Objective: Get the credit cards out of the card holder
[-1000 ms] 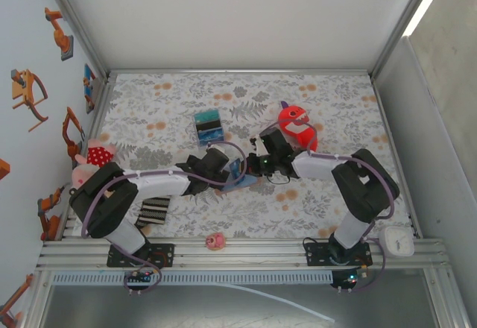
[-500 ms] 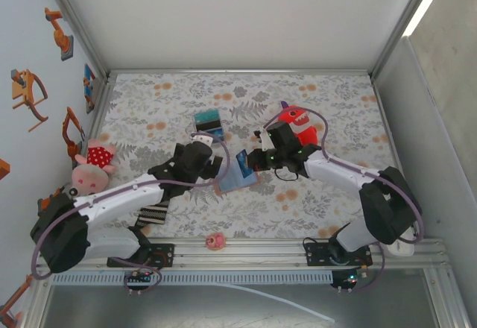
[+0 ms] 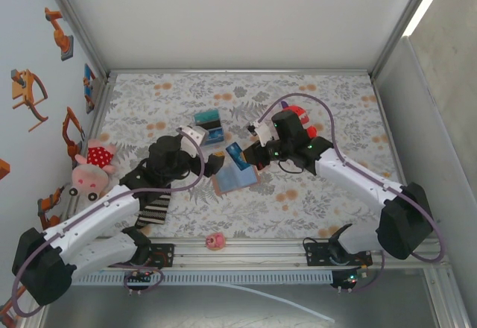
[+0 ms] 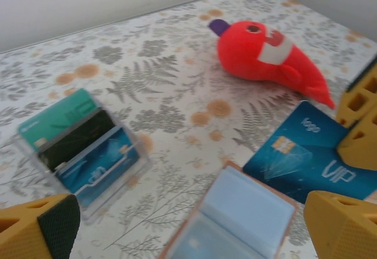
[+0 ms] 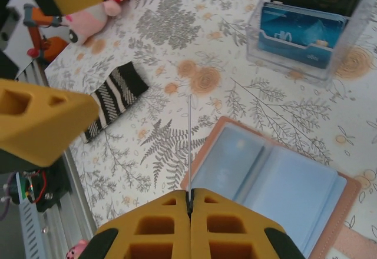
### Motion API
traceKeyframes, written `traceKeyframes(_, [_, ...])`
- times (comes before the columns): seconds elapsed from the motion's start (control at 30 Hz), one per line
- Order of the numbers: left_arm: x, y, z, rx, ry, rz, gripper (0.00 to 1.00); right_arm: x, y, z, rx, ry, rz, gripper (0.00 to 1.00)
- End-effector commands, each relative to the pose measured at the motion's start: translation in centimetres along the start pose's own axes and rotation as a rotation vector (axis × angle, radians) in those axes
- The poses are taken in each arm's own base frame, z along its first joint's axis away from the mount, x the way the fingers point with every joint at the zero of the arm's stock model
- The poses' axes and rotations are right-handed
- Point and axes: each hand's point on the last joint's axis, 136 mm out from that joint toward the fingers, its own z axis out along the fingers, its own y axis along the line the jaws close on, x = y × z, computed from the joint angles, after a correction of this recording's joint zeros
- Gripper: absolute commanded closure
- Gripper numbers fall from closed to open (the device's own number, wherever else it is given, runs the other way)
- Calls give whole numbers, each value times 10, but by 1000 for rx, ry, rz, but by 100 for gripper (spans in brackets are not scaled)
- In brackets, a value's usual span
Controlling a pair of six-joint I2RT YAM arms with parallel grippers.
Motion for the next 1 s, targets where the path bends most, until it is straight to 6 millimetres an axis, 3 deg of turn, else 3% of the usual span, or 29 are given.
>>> traceKeyframes(0.0, [-14,-36,-3,217,-13,85,7,-1,22,-9,-81,32,-121,100])
traceKeyframes(0.17, [-14,-55,-1,344,-8,119,13,4,38,-14,-164,62,-181,100])
traceKeyframes(0.4, [-7,-78,-3,529,54,141,39,9,57,-23,-263,87,-238,100])
traceKeyframes(0.63, [2,-97,-10,673,113,150,60,10,61,-25,-291,98,-258,100])
traceKeyframes(0.87, [9,-102,-13,719,155,152,100,10,59,-23,-284,99,-270,100])
traceKeyframes(0.97, [10,-102,-13,721,152,157,100,9,55,-23,-259,96,-272,100])
